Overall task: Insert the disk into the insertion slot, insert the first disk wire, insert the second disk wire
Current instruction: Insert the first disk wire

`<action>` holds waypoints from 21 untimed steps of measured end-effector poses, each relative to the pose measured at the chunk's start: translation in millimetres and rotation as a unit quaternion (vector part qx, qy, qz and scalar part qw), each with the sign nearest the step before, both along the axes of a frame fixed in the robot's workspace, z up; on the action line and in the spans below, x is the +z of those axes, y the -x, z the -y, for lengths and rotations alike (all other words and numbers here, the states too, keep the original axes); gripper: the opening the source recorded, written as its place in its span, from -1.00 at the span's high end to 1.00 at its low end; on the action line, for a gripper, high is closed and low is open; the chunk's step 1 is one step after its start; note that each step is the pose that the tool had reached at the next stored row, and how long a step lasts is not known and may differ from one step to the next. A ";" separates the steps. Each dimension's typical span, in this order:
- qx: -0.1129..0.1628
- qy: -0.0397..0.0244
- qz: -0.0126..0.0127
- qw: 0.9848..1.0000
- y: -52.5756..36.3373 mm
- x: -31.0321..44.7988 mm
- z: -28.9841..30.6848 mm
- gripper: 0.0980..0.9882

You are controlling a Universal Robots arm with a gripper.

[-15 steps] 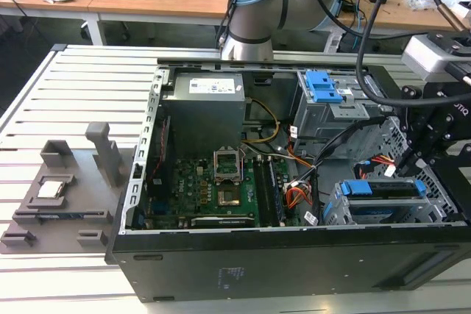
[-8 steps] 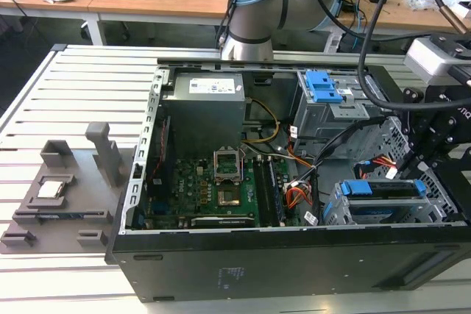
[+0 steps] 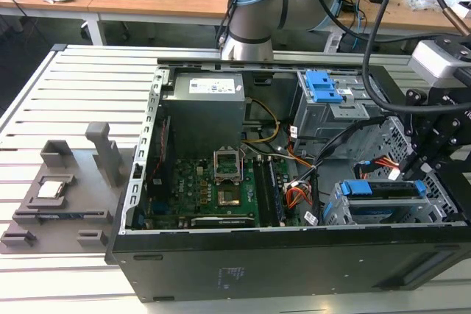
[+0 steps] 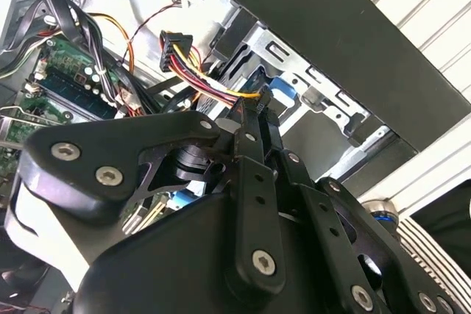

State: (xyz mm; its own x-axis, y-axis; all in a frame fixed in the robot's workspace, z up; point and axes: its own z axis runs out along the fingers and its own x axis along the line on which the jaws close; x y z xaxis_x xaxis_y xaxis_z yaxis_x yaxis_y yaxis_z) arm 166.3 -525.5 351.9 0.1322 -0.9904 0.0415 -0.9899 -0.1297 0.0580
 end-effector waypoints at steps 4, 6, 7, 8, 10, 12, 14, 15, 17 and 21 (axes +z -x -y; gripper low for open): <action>0.001 0.000 0.000 1.000 -1.1 -2.1 0.0 0.85; 0.001 0.000 0.000 1.000 -1.5 -3.7 0.0 0.85; 0.001 0.000 0.000 1.000 -1.7 -4.6 0.0 0.85; 0.001 0.000 0.000 1.000 -1.8 -4.9 0.0 0.85; 0.001 0.000 0.000 1.000 -1.5 -5.6 0.0 0.85; 0.001 0.000 0.000 1.000 4.2 -5.8 0.0 0.85; 0.001 0.000 0.000 1.000 9.1 -5.8 0.0 0.85; 0.001 0.000 0.000 1.000 12.2 -6.1 0.0 0.85; -0.002 -0.001 0.000 1.000 14.7 -7.0 0.1 0.85; -0.023 -0.002 0.000 1.000 14.8 -8.3 0.1 0.85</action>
State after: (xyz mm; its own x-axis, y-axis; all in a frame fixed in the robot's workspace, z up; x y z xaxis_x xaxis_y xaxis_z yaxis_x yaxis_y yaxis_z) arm 151.5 -525.6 343.6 0.0859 -0.9956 0.0382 -0.9949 -0.0837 0.0567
